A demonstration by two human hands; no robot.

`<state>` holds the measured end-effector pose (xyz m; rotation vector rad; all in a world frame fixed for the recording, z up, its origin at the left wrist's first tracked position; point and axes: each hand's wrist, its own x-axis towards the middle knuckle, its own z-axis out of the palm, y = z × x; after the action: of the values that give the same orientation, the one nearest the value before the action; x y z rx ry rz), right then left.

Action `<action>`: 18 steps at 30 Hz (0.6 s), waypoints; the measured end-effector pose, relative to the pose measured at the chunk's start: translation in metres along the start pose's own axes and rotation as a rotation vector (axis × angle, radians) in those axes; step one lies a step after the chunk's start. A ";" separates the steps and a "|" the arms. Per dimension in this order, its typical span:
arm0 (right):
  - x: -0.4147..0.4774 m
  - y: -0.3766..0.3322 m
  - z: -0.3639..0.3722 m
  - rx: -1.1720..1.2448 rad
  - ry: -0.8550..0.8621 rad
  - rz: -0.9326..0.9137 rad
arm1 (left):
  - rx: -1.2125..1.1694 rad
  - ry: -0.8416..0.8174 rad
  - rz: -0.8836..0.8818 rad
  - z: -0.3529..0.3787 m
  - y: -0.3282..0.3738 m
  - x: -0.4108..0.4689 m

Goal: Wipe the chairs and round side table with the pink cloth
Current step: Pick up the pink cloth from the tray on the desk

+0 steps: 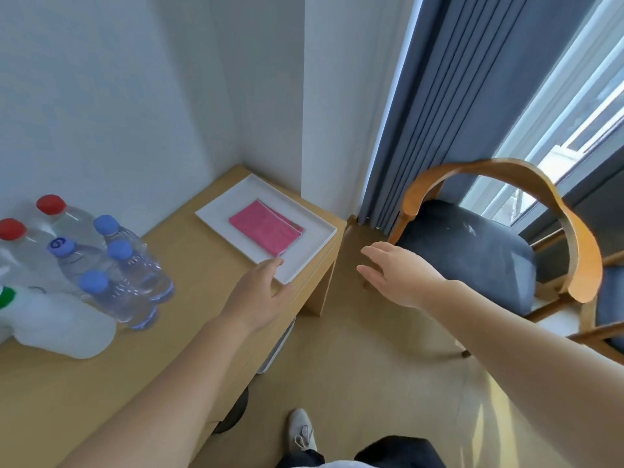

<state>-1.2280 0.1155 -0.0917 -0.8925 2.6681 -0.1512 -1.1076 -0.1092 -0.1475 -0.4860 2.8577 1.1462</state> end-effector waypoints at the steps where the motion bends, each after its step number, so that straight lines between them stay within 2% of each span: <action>1: 0.007 0.001 0.000 0.002 -0.009 -0.003 | 0.000 0.006 -0.010 -0.001 -0.003 0.005; 10: 0.091 0.010 -0.004 -0.001 -0.062 -0.127 | 0.003 0.048 -0.110 -0.004 -0.018 0.056; 18: 0.200 0.027 -0.016 -0.054 -0.187 -0.406 | 0.080 0.192 -0.313 0.000 -0.015 0.100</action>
<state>-1.3991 0.0165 -0.1352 -1.3850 2.3025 -0.0826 -1.1986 -0.1470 -0.1712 -1.0462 2.8242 0.9754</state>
